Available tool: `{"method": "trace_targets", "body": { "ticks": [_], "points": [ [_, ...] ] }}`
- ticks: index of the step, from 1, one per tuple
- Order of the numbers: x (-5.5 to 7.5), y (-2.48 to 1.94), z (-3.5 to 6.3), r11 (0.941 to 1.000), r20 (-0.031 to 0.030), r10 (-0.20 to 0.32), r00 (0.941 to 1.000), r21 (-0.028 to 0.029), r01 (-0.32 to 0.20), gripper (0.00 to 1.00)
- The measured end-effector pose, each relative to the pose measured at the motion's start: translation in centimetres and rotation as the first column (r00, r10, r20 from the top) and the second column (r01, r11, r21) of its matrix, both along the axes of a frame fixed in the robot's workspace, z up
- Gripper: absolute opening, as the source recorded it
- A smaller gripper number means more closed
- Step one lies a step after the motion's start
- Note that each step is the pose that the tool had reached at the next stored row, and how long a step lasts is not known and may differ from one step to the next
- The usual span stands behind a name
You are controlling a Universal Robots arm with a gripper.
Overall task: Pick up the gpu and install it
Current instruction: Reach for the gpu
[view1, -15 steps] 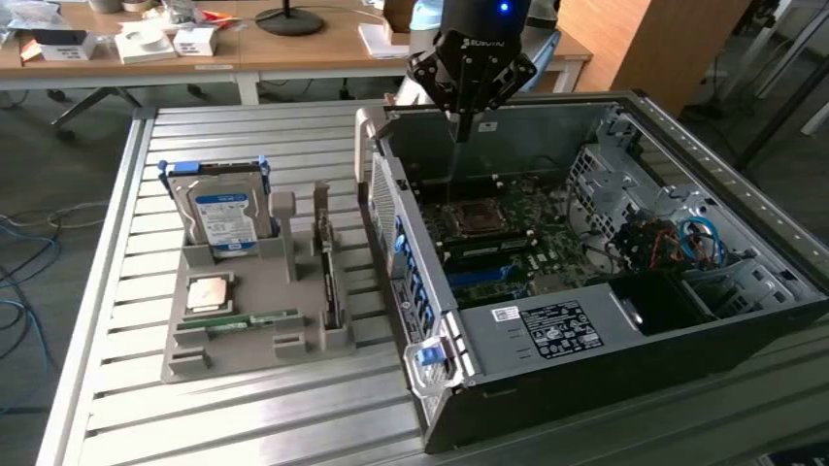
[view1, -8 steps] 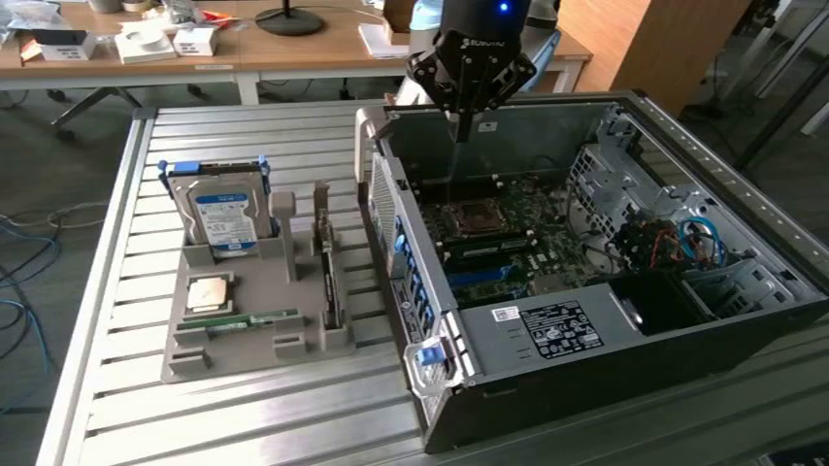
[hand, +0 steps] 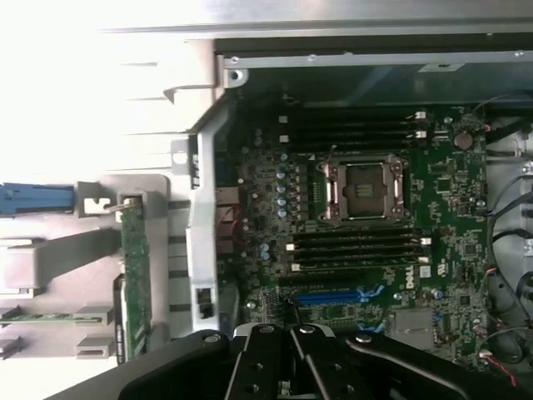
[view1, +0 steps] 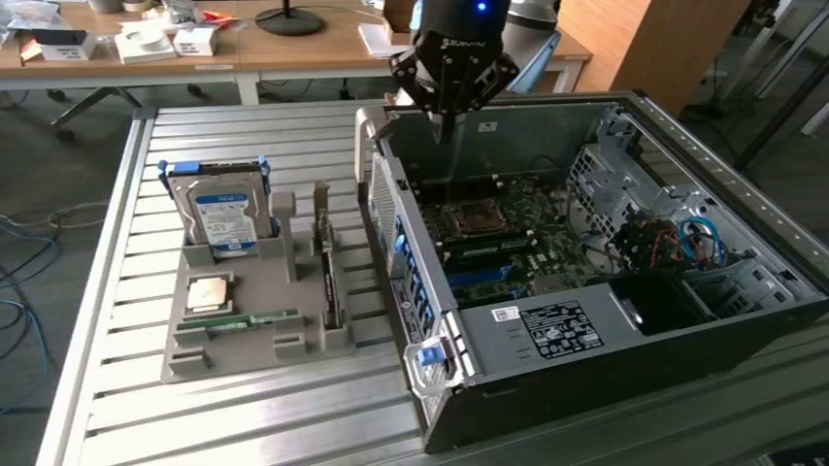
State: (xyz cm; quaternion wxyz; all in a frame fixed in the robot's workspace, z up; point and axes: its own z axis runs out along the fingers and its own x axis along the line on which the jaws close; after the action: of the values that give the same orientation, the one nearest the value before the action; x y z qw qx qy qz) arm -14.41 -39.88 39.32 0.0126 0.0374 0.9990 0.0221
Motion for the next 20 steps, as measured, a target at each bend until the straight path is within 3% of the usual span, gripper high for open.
{"method": "trace_targets", "body": {
  "ticks": [20],
  "points": [
    [-6.3, 0.17, -0.08, 1.0, 0.0, 0.0, 1.0, 0.0, 0.0, 0.11]
  ]
}}
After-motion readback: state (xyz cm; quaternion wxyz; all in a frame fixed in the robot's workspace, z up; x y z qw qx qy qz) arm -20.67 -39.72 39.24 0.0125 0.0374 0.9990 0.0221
